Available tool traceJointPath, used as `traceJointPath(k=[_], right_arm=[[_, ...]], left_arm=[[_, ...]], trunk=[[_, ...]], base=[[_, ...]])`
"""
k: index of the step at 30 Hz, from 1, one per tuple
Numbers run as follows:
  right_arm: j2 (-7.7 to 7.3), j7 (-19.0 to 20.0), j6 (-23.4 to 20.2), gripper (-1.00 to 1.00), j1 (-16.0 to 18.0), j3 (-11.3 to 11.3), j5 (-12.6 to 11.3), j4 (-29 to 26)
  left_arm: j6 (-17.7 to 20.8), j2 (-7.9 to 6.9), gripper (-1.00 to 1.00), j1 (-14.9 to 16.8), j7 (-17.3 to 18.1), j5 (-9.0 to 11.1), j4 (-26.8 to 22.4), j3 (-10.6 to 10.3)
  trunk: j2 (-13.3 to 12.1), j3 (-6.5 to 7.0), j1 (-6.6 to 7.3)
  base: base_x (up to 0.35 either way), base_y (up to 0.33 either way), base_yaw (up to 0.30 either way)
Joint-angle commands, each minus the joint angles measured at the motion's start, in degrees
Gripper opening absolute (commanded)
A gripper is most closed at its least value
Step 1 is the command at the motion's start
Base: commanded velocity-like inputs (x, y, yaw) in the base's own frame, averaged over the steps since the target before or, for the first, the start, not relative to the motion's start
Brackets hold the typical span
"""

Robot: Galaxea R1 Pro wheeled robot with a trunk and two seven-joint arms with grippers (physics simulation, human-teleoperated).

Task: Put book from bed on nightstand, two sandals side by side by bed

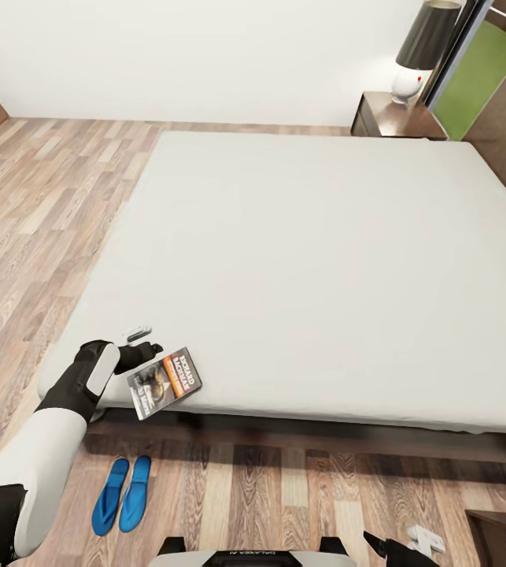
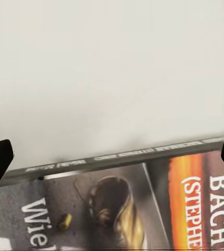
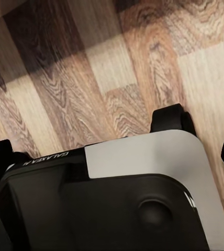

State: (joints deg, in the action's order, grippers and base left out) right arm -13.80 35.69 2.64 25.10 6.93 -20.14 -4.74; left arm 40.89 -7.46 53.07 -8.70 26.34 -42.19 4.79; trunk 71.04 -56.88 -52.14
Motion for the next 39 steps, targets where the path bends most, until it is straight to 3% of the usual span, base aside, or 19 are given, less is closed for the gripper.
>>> traceJointPath(k=[1,8,13,17,20,21,23,27,30,32,34,36,37,39], right_arm=[[0.00,0.25,0.18,1.00,0.03,0.46,0.36,0.09],[-0.01,0.25,0.18,1.00,0.03,0.46,0.36,0.09],[0.00,0.25,0.18,1.00,0.03,0.46,0.36,0.09],[-0.01,0.25,0.18,1.00,0.03,0.46,0.36,0.09],[0.00,0.25,0.18,1.00,0.03,0.46,0.37,0.09],[0.00,0.25,0.18,1.00,0.03,0.46,0.37,0.09],[0.00,0.25,0.18,1.00,0.03,0.46,0.36,0.13],[-0.02,0.25,0.18,1.00,0.03,0.46,0.36,0.16],[-0.03,0.25,0.18,1.00,0.03,0.46,0.36,0.17],[-0.03,0.25,0.18,1.00,0.03,0.46,0.36,0.17],[-0.01,0.25,0.14,1.00,0.03,0.46,0.36,0.17],[-0.02,0.25,0.13,1.00,0.02,0.46,0.36,0.22],[-0.02,0.25,0.11,1.00,0.01,0.48,0.36,0.24],[-0.06,0.25,0.13,1.00,-0.01,0.46,0.36,0.25]], left_arm=[[0.25,0.00,1.00,0.01,-0.44,0.61,-0.08,0.06],[0.44,-0.50,1.00,0.01,-0.36,0.87,-0.10,0.80],[0.81,-2.85,1.00,0.03,1.58,1.04,-0.16,3.80],[1.47,-7.18,1.00,0.03,9.84,1.07,-0.16,6.18],[4.53,-10.80,1.00,0.02,16.84,1.08,0.01,6.58],[5.10,-11.35,1.00,0.02,18.06,1.08,0.06,6.62],[6.96,-13.79,1.00,0.01,24.46,1.01,0.62,6.75],[7.66,-16.40,1.00,-0.20,30.53,0.74,3.58,6.86],[7.53,-18.73,1.00,-0.86,36.11,-0.06,9.92,6.82],[6.61,-19.55,1.00,-1.62,39.84,-1.85,13.27,6.81],[4.33,-20.05,1.00,-3.16,44.99,-5.59,15.77,6.81],[0.73,-20.26,1.00,-5.28,51.11,-11.15,17.97,6.76],[-2.28,-20.33,1.00,-6.74,55.69,-15.78,19.75,6.74],[-6.59,-20.33,1.00,-8.10,60.48,-21.35,23.36,6.71]], trunk=[[-0.39,0.16,0.22],[-3.20,1.41,1.76],[-5.21,2.31,2.86],[-6.81,3.03,3.74],[-8.01,3.57,4.40],[-8.42,3.75,4.62],[-9.22,4.10,5.06],[-10.82,4.82,5.93],[-12.03,5.36,6.59],[-12.83,5.72,7.03],[-13.63,6.08,7.47],[-14.43,6.44,7.91],[-14.83,6.62,8.13],[-15.64,6.98,8.57]], base=[[0.000,0.000,0.000],[0.000,0.000,0.000],[0.000,0.000,0.000],[0.000,0.000,0.000],[0.000,0.000,0.000],[0.000,0.000,0.000],[0.000,0.000,0.000],[0.000,0.000,0.000],[0.000,0.000,0.000],[0.000,0.000,0.000],[0.000,0.000,0.000],[0.000,0.000,0.000],[0.000,0.000,0.000],[0.000,0.000,0.000]])
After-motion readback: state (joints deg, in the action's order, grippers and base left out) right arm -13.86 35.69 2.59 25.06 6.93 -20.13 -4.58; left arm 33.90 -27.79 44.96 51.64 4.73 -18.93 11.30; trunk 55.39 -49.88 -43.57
